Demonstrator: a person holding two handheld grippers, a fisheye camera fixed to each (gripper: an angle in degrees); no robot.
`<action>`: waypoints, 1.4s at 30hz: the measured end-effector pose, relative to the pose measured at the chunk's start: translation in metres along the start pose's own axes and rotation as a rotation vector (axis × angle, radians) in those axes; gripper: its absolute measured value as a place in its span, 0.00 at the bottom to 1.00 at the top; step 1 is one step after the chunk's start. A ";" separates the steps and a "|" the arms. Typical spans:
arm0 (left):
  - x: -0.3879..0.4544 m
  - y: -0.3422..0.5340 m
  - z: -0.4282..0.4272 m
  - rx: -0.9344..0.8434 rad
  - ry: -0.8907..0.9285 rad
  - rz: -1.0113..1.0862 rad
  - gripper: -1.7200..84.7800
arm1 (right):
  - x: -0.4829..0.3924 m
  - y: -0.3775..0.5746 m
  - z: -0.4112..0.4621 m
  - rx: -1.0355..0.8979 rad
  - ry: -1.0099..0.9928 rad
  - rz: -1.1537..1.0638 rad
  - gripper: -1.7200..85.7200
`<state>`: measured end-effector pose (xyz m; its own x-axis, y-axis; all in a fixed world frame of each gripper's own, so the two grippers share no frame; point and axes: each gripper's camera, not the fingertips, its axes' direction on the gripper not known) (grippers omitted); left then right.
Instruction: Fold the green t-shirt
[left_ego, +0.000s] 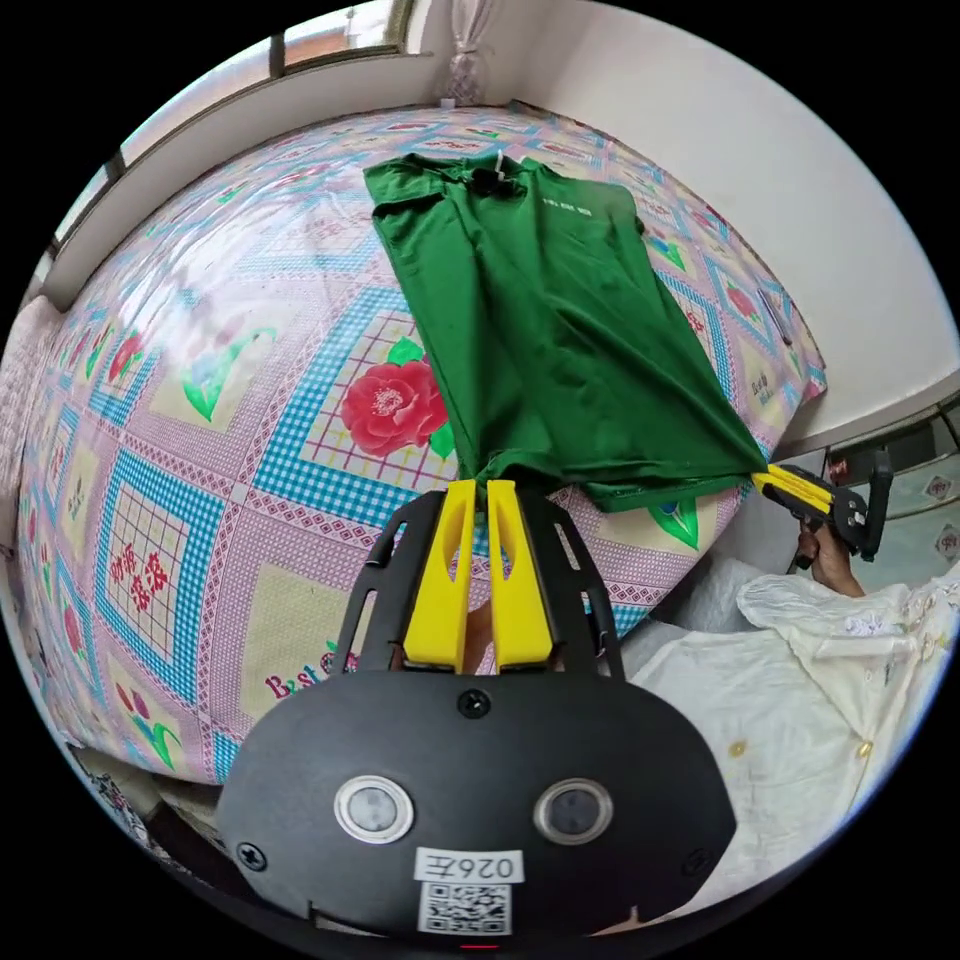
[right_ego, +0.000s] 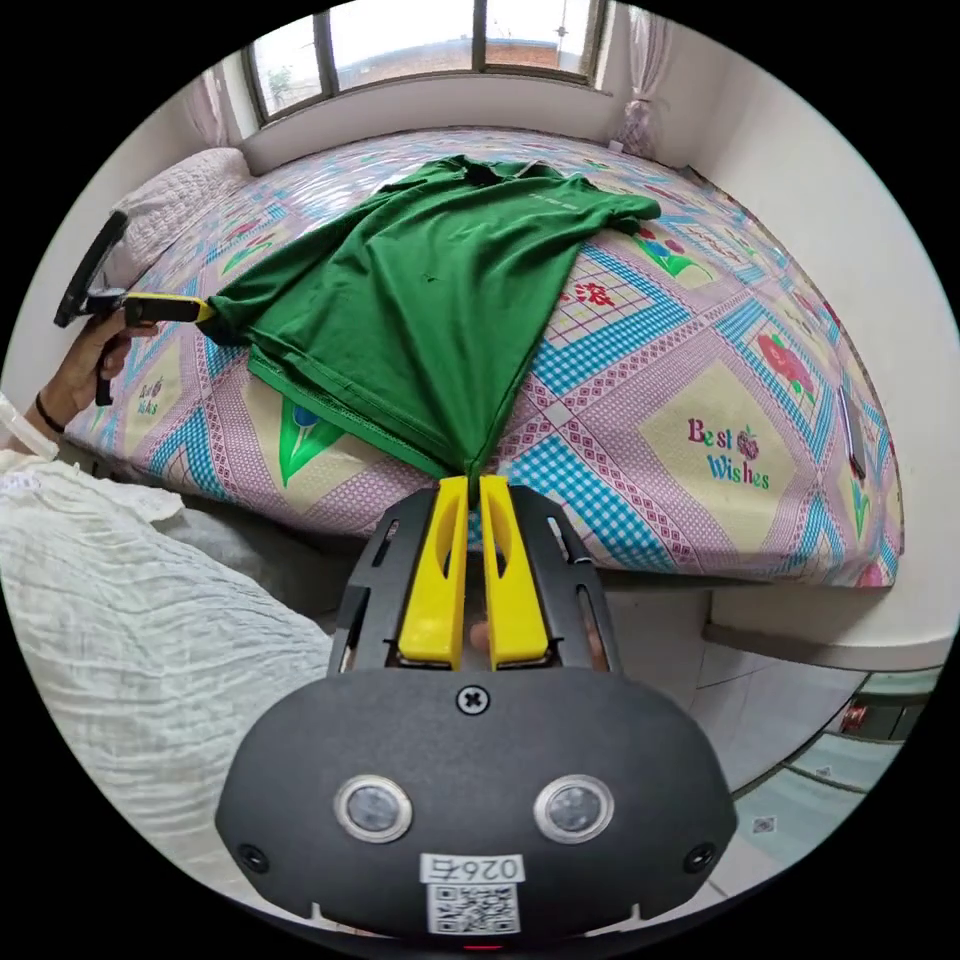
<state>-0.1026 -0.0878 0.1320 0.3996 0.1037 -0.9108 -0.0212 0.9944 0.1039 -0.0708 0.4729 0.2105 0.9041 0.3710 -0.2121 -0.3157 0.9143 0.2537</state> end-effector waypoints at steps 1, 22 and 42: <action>-0.027 0.012 -0.010 0.017 0.057 -0.081 0.02 | 0.011 0.009 -0.001 -0.008 -0.029 0.047 0.01; -0.101 0.070 -0.088 0.134 0.427 -0.387 0.02 | -0.059 0.071 -0.016 0.073 0.069 -0.023 0.10; -0.011 0.083 -0.456 0.988 0.821 -0.014 0.02 | -0.016 0.133 -0.319 0.795 0.007 0.180 0.00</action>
<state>-0.5262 0.0034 -0.0316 -0.2925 0.4273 -0.8555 0.8044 0.5937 0.0215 -0.2190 0.6403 -0.0531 0.8565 0.5045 -0.1091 -0.1549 0.4529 0.8780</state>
